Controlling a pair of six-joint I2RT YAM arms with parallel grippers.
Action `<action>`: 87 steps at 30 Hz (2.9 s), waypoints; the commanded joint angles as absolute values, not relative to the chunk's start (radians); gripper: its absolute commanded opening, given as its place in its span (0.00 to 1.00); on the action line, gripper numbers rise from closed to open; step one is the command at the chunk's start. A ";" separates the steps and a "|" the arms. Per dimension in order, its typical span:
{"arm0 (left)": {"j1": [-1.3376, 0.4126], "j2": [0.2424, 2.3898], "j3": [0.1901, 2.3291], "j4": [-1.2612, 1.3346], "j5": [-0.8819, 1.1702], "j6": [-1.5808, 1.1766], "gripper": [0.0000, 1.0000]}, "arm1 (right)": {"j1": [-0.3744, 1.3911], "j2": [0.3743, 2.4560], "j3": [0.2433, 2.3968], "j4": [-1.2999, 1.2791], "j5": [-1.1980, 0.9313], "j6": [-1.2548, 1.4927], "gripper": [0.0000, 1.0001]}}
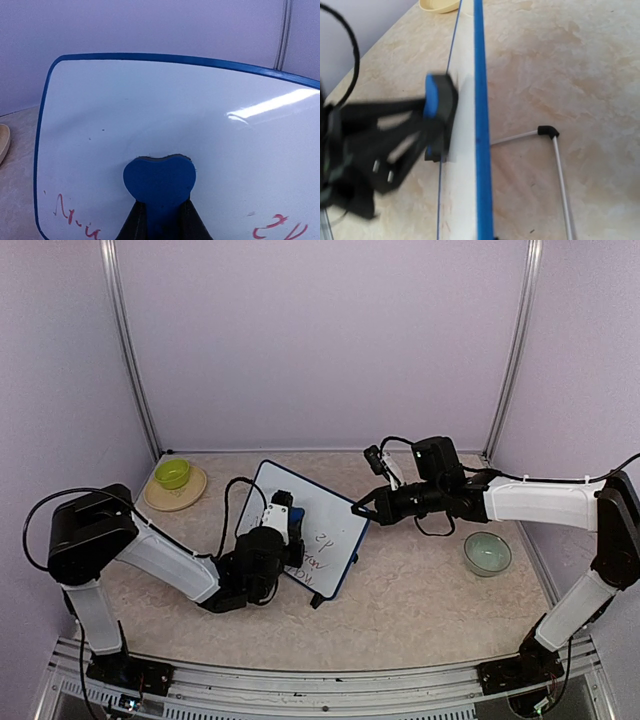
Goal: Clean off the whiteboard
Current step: Erase the center of the whiteboard.
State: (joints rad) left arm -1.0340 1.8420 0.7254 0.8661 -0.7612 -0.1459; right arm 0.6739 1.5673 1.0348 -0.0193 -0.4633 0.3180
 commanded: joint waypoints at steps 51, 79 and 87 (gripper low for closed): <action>-1.039 1.888 0.730 0.824 -0.688 -0.177 0.14 | 0.724 1.617 1.013 -0.145 -0.526 0.207 0.00; -1.148 1.938 0.785 0.835 -0.707 -0.120 0.14 | 0.725 1.611 1.002 -0.136 -0.526 0.213 0.00; -1.016 1.879 0.726 0.780 -0.721 -0.169 0.14 | 0.726 1.610 0.993 -0.126 -0.529 0.214 0.00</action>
State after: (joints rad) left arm -1.0870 1.8751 0.7586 0.8997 -0.7090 -0.1513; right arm 0.6739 1.5826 1.0412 -0.0074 -0.4469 0.3202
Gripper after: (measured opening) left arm 0.183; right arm 0.051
